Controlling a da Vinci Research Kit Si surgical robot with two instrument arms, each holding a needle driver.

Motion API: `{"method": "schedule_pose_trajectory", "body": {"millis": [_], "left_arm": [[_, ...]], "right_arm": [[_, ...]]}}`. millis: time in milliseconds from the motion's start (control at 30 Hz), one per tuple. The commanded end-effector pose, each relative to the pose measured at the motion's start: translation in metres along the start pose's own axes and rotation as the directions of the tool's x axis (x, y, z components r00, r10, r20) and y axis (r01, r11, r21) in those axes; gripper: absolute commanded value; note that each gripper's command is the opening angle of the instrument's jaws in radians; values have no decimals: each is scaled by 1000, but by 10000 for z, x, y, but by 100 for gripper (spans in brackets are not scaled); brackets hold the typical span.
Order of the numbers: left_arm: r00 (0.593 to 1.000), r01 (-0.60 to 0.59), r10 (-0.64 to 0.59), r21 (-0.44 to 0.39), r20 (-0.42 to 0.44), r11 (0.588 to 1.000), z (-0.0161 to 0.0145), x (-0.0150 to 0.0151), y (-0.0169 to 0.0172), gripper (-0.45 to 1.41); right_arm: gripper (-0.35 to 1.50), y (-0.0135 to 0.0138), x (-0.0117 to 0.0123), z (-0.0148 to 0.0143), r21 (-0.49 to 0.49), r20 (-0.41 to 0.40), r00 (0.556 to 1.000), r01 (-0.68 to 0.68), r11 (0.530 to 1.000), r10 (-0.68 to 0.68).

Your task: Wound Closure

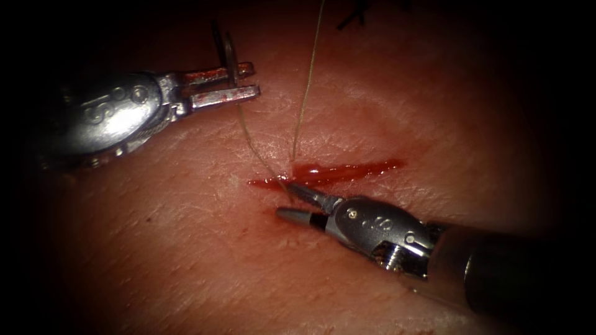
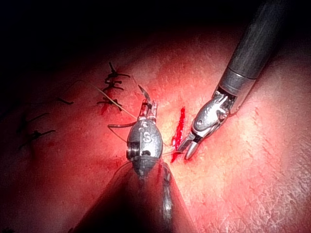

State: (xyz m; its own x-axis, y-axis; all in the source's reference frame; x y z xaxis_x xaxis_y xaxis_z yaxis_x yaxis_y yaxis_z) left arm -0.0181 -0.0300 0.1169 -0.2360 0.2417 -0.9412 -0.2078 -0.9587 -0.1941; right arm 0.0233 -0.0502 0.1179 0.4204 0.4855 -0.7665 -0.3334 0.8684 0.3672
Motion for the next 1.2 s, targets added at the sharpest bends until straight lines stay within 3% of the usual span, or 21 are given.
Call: {"method": "schedule_pose_trajectory", "body": {"millis": [33, 100, 167, 367, 567, 700, 800, 933, 1167, 1200], "left_arm": [[1000, -1, 1, 4, -2, 1000, 6, -3, -2, -45], [1000, 0, 0, 2, -3, 1000, 6, -2, -1, -45], [1000, 1, -1, 1, -3, 1000, 6, 0, -1, -45], [1000, 5, -5, 1, -7, 1000, 5, 5, -1, -45], [1000, 6, -6, -1, -15, 1000, 4, 8, 3, -45], [1000, 3, -3, -5, -19, 1000, 7, 9, 10, -45], [1000, 5, -5, -8, -22, 1000, 9, 7, 15, -45], [999, 13, -14, -22, -34, 1000, 15, 1, 35, -45], [999, 11, -12, -27, -37, 1000, 13, -1, 47, -45], [999, 12, -13, -29, -38, 1000, 12, -1, 45, -45]], "right_arm": [[2, 1, 0, 11, 0, -2, 1000, 1, 1000, -1], [-8, 1, 0, 14, -3, -2, 1000, 1, 1000, -1], [-35, 1, 0, 15, 2, 15, 1000, 3, 1000, -3], [-35, 1, -2, 5, 22, 55, 998, -7, 1000, 6], [-35, -24, 1, -28, 42, 67, 997, -39, 998, 37], [-35, -63, 29, -62, 77, 69, 996, -57, 995, 52], [-35, -77, 40, -72, 90, 72, 996, -61, 994, 55], [-35, -114, 73, -93, 118, 56, 997, -67, 991, 61], [-35, -132, 99, -105, 142, 19, 1000, -1, 990, -2], [32, -128, 103, -106, 134, -20, 999, 37, 990, -35]]}}
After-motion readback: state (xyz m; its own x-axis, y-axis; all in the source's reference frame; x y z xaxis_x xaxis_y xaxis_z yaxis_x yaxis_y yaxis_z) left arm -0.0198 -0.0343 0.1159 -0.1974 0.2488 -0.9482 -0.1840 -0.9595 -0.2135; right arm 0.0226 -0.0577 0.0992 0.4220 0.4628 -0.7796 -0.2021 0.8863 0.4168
